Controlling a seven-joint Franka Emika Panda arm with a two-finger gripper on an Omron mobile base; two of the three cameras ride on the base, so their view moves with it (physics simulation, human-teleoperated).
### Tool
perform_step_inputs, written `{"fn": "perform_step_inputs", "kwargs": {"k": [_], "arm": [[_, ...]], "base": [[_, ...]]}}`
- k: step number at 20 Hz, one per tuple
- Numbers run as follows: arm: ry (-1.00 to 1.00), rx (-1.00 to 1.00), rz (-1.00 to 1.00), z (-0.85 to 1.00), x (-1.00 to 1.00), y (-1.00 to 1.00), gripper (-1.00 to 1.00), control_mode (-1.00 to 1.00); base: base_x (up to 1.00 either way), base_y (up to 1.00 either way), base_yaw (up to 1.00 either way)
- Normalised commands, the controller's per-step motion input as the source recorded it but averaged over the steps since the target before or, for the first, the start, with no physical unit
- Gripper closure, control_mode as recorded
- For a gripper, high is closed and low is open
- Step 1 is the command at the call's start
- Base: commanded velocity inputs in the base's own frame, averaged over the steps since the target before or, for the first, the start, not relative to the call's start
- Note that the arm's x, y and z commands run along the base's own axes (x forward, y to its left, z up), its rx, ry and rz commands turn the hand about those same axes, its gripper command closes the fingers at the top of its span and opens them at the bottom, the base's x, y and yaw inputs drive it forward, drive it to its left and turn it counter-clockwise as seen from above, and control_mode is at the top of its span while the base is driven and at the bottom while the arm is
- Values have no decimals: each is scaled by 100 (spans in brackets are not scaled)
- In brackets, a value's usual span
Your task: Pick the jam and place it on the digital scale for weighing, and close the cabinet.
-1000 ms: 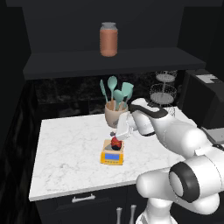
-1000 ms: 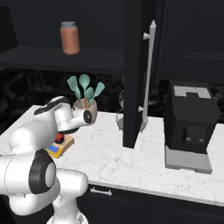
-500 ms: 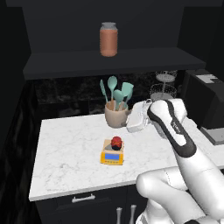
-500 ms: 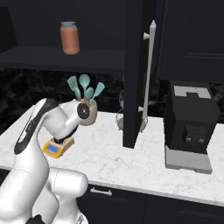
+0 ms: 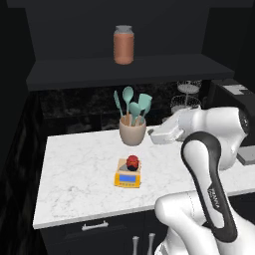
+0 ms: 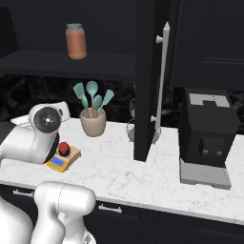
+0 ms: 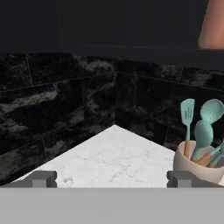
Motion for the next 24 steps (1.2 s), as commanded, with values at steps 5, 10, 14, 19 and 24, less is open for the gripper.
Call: {"fn": "perform_step_inputs", "kwargs": {"k": [5,10,14,19,24], "arm": [[11,0,-43,100,-100,-46,-100,-100],[5,-2,-46,79,-100,-50,-100,-100],[-9,-2,-24,6,-87,-28,-100,-100],[-14,0,2,0,-35,-19,-100,-100],[-60,0,-2,6,-100,-55,-100,-100]], "base": [[0,0,0],[0,0,0],[0,0,0],[0,0,0],[0,0,0]]}}
